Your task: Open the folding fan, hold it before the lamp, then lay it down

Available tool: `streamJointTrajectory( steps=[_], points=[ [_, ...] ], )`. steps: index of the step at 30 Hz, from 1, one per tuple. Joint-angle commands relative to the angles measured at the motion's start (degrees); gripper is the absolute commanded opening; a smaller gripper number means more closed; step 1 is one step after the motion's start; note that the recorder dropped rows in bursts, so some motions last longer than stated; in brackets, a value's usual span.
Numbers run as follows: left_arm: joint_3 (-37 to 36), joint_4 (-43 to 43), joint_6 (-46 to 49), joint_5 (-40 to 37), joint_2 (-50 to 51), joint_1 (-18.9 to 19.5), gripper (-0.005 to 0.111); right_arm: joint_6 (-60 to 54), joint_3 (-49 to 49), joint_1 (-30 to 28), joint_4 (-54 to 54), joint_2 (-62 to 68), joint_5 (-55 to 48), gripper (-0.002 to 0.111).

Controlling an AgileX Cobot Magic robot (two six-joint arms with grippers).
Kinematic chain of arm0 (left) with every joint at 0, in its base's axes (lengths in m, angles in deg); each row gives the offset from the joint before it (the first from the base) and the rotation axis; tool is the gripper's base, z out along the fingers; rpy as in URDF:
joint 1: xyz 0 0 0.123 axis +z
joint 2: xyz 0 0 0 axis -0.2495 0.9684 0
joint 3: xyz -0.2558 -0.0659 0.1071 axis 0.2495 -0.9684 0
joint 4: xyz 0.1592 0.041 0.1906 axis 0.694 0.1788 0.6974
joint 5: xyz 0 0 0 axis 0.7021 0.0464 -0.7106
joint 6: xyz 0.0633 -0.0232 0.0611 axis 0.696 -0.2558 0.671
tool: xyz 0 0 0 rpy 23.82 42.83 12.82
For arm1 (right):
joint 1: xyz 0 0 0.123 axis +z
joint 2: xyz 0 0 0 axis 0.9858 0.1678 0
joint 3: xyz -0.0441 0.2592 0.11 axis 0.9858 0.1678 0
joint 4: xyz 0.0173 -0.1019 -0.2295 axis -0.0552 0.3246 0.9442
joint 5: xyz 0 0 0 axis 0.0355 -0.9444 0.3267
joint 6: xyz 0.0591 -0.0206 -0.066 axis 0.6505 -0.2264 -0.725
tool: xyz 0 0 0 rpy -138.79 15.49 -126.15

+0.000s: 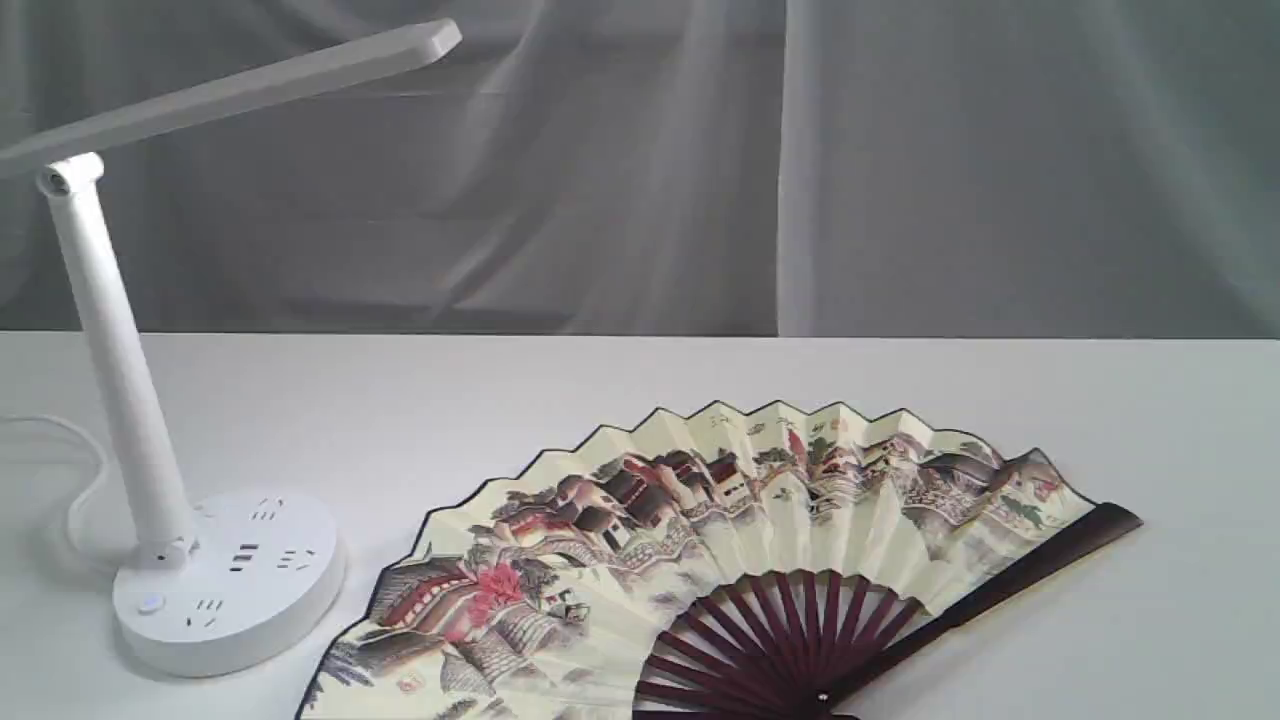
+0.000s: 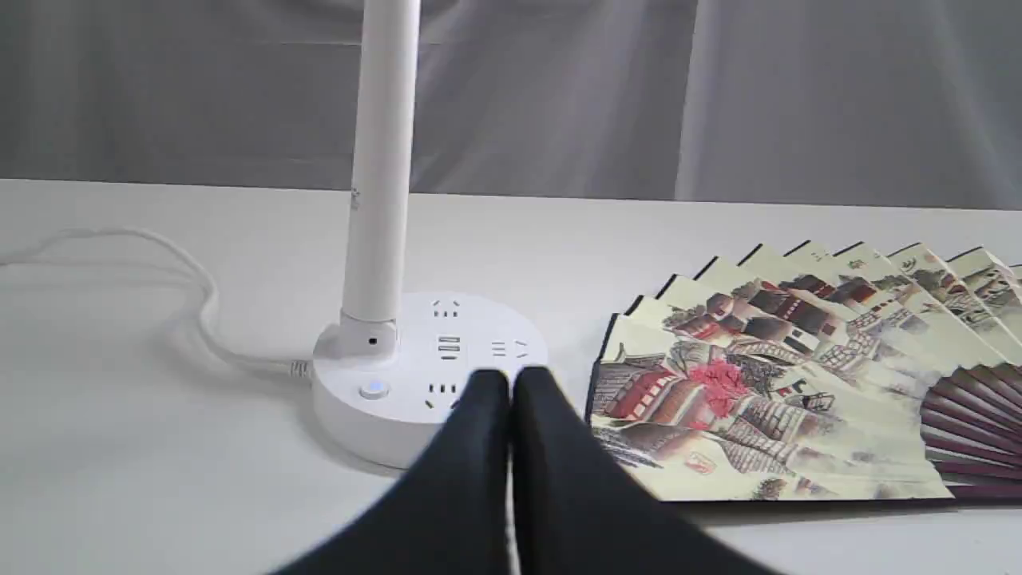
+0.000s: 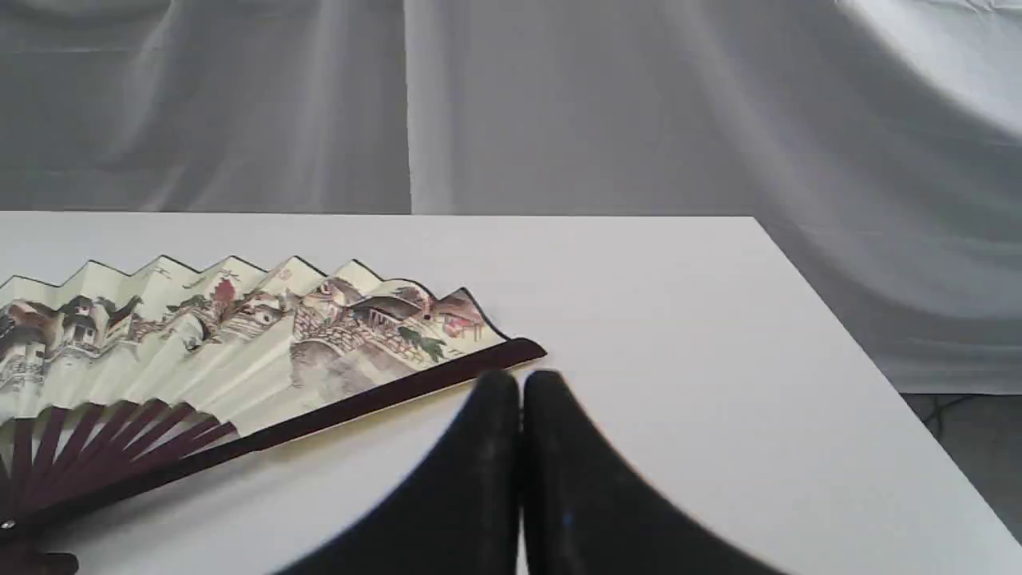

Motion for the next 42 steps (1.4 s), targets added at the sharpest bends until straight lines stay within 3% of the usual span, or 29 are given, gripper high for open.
streamJointTrajectory(
  steps=[1, 29, 36, 42],
  points=[
    [-0.2, -0.5, -0.3, 0.5, -0.2, -0.3, 0.000, 0.1, 0.2, 0.1, 0.3, -0.2, -0.2, 0.000],
    [-0.2, -0.5, -0.1, 0.5, -0.2, -0.3, 0.000, 0.0, 0.2, 0.1, 0.2, -0.2, 0.0, 0.000],
    [-0.2, -0.5, -0.1, 0.5, -0.2, 6.7, 0.000, 0.0, 0.2, 2.2, 0.2, -0.2, 0.1, 0.000],
    [-0.2, -0.5, -0.1, 0.5, -0.2, 7.6, 0.000, 0.0, 0.2, 2.9, 0.2, -0.2, 0.1, 0.000]
  ],
)
